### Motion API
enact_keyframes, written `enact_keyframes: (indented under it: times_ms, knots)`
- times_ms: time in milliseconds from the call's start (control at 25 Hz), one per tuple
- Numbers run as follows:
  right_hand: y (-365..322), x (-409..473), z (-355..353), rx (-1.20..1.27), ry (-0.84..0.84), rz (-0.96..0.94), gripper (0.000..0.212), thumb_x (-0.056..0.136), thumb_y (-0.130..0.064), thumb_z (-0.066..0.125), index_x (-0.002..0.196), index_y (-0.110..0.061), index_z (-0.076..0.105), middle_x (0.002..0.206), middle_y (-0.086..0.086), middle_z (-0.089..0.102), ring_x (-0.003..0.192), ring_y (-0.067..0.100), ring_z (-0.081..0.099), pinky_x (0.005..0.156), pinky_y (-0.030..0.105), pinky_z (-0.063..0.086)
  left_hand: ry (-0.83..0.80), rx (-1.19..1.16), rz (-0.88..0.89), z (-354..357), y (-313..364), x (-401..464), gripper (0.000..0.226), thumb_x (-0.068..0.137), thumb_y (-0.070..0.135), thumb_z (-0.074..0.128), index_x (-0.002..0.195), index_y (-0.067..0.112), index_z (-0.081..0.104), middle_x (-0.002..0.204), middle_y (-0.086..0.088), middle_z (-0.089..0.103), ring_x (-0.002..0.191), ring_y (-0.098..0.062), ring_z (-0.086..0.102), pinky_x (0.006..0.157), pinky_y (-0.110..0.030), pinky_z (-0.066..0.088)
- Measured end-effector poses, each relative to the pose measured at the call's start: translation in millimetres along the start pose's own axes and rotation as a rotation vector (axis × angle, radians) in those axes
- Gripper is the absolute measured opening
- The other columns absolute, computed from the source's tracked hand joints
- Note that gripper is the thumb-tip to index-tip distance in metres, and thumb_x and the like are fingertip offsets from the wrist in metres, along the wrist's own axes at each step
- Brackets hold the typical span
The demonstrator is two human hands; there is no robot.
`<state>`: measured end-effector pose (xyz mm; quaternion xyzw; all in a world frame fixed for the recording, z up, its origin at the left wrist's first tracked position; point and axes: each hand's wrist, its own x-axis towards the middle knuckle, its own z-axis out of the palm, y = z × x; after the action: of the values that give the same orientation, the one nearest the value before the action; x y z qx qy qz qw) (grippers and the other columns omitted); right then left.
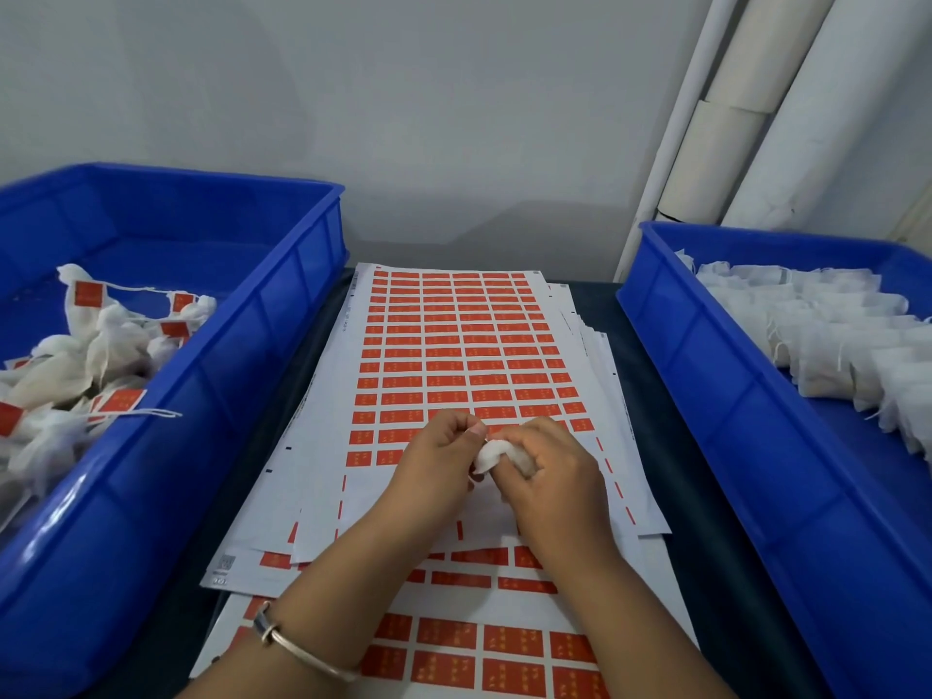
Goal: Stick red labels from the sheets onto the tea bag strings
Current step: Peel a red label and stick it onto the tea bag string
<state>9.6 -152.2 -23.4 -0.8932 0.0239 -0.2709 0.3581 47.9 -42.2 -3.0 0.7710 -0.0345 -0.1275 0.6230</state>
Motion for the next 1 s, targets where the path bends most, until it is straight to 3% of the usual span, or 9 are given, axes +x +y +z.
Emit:
enact_keyframes:
  times_ms: [280, 440, 520, 600, 720, 840, 920, 1000]
  knots:
    - [2.5, 2.1, -7.4, 0.064, -0.127, -0.012, 0.017, 0.086, -0.023, 0.065, 0.102, -0.025, 0.07, 0.089, -0.027, 0.053, 0.081, -0.009, 0.054, 0.075, 0.005, 0.039, -0.061, -0.032, -0.09, -7.3, 0.7, 5.3, 0.019, 0.095, 0.036, 0.048, 0.09, 0.025, 0.063, 0.082, 0.002, 0.065, 0.071, -0.012, 0.058, 0.059, -0.019, 0.045]
    - [-2.8, 3.4, -8.4, 0.069, -0.111, 0.1, 0.006, 0.088, -0.03, 0.06, 0.094, -0.032, 0.059, 0.085, -0.028, 0.049, 0.08, -0.005, 0.053, 0.071, 0.005, 0.039, -0.167, -0.18, -0.069, -10.8, 0.4, 5.6, 0.01, 0.091, 0.033, 0.057, 0.098, 0.028, 0.062, 0.089, 0.0, 0.068, 0.079, -0.016, 0.064, 0.067, -0.02, 0.051]
    - [-3.4, 7.2, -11.4, 0.095, -0.114, 0.209, 0.005, 0.09, -0.03, 0.059, 0.092, -0.033, 0.055, 0.086, -0.023, 0.051, 0.078, -0.003, 0.053, 0.065, 0.004, 0.039, -0.26, -0.145, 0.012, -13.9, 0.7, 5.2, 0.028, 0.083, 0.028, 0.068, 0.107, 0.036, 0.055, 0.089, 0.006, 0.07, 0.083, -0.011, 0.068, 0.064, -0.014, 0.051]
    - [-5.6, 10.8, -15.3, 0.173, -0.162, 0.326, 0.003, 0.092, -0.029, 0.057, 0.092, -0.032, 0.056, 0.088, -0.02, 0.057, 0.078, -0.002, 0.055, 0.057, 0.003, 0.04, -0.235, -0.044, 0.072, -14.7, 1.0, 5.3, 0.039, 0.078, 0.029, 0.072, 0.109, 0.04, 0.051, 0.086, 0.015, 0.07, 0.081, 0.001, 0.066, 0.06, -0.01, 0.046]
    - [-11.3, 11.2, -19.0, 0.401, -0.258, 0.519, 0.009, 0.092, -0.034, 0.055, 0.087, -0.034, 0.062, 0.086, -0.021, 0.063, 0.08, 0.0, 0.06, 0.053, 0.003, 0.043, -0.073, -0.065, 0.046, -15.0, 1.2, 7.4, 0.031, 0.077, 0.037, 0.069, 0.1, 0.041, 0.05, 0.082, 0.024, 0.068, 0.075, 0.003, 0.066, 0.061, -0.012, 0.047]
    - [-14.5, 10.2, -20.7, 0.838, -0.384, 0.758, 0.011, 0.092, -0.027, 0.057, 0.092, -0.027, 0.068, 0.09, -0.006, 0.067, 0.086, 0.014, 0.061, 0.06, 0.017, 0.049, -0.002, -0.027, 0.114, -12.2, -2.0, 8.0, 0.02, 0.082, 0.033, 0.065, 0.094, 0.037, 0.05, 0.078, 0.024, 0.065, 0.073, 0.007, 0.063, 0.051, -0.005, 0.044]
    - [-13.5, 10.8, -23.1, 1.115, -0.446, 0.85, 0.012, 0.091, -0.017, 0.056, 0.098, -0.016, 0.066, 0.079, 0.004, 0.061, 0.07, 0.014, 0.057, 0.05, 0.021, 0.046, 0.02, 0.054, 0.214, -6.1, -2.1, 3.8, 0.014, 0.085, 0.029, 0.062, 0.089, 0.035, 0.05, 0.081, 0.022, 0.063, 0.075, 0.008, 0.061, 0.052, -0.002, 0.043]
    - [-11.8, 11.6, -24.1, 1.237, -0.457, 0.872, 0.012, 0.09, -0.013, 0.055, 0.099, -0.011, 0.062, 0.069, 0.003, 0.056, 0.057, 0.01, 0.053, 0.044, 0.021, 0.042, 0.096, 0.163, 0.328, -2.7, -1.3, -0.6, 0.016, 0.085, 0.026, 0.063, 0.081, 0.038, 0.054, 0.081, 0.023, 0.061, 0.079, 0.004, 0.06, 0.057, -0.004, 0.044]
